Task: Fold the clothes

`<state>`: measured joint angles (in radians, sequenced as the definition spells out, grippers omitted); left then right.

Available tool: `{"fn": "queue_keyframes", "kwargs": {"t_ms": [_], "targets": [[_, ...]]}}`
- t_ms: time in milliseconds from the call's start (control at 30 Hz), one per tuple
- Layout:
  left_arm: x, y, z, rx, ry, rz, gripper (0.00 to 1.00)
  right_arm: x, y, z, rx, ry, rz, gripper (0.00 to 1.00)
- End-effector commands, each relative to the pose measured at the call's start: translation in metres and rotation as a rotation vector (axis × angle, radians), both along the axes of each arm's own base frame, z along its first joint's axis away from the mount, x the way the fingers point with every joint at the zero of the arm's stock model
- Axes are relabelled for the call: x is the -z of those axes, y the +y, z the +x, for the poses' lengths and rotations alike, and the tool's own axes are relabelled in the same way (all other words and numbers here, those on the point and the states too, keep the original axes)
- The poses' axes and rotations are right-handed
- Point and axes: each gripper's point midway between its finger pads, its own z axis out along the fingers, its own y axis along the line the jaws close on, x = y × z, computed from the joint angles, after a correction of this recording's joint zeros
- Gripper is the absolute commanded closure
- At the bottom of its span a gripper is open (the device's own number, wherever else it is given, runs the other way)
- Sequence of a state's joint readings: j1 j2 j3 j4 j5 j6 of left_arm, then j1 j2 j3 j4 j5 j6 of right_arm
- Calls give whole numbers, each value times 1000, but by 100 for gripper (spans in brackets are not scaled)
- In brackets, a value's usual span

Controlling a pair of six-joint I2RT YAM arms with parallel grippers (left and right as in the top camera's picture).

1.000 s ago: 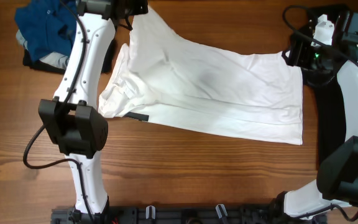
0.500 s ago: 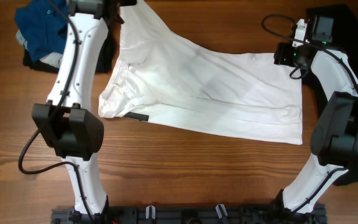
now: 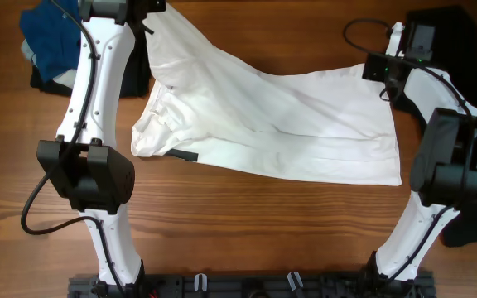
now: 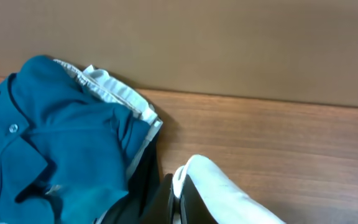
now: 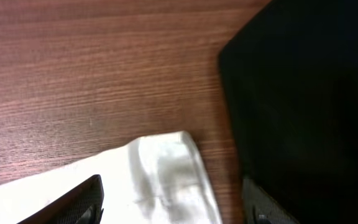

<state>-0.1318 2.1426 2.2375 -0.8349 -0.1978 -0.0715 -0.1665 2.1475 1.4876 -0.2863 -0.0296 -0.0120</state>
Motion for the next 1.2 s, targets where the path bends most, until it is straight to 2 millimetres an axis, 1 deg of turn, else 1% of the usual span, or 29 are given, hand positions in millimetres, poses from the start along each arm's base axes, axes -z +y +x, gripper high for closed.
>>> {"fn": "queue_keyframes", "kwargs": {"t_ms": [0, 167, 200, 300, 333, 367, 400, 433, 533, 600, 633, 667, 733, 900, 967, 1000, 1167], "targets": [[-18, -3, -9, 17, -18, 3, 96, 17, 18, 8, -31, -1, 34, 28], [-14, -8, -13, 28, 5, 5, 96, 31, 25, 11, -47, 4, 44, 30], [-13, -8, -14, 28, 13, 6, 96, 36, 23, 12, -41, 7, 35, 31], [-11, -8, -15, 28, 22, 7, 96, 38, 17, 13, -22, 5, 8, 34], [-10, -8, -16, 28, 27, 8, 96, 38, 16, 13, -19, 4, 2, 38], [-9, -8, -17, 28, 30, 8, 96, 38, 15, 14, -18, 2, -2, 44], [-8, -7, -17, 28, 33, 9, 96, 37, 15, 15, -18, -4, -2, 64], [-8, -7, -17, 28, 35, 9, 96, 37, 15, 16, -18, -8, -4, 67], [-6, -7, -19, 28, 45, 10, 96, 36, 11, 18, -6, -19, -22, 68], [-5, -7, -20, 28, 53, 11, 96, 42, 11, 17, -7, -9, -23, 71], [-4, -7, -21, 28, 56, 12, 96, 45, 11, 16, -6, -1, -22, 74], [-3, -7, -21, 28, 60, 12, 96, 49, 11, 15, -7, 7, -21, 96], [-2, -7, -21, 28, 63, 12, 96, 51, 12, 13, -23, 20, -29, 96], [-3, -7, -21, 27, 61, 12, 96, 44, 12, 15, -29, 25, -33, 96], [-3, -7, -20, 27, 56, 11, 96, 30, 10, 19, -26, 22, -33, 96], [-5, -7, -19, 27, 48, 10, 96, 17, 9, 22, -24, 14, -34, 96], [-23, -9, -3, 27, -50, -3, 96, -77, 4, 46, -23, -79, -48, 96]]}}
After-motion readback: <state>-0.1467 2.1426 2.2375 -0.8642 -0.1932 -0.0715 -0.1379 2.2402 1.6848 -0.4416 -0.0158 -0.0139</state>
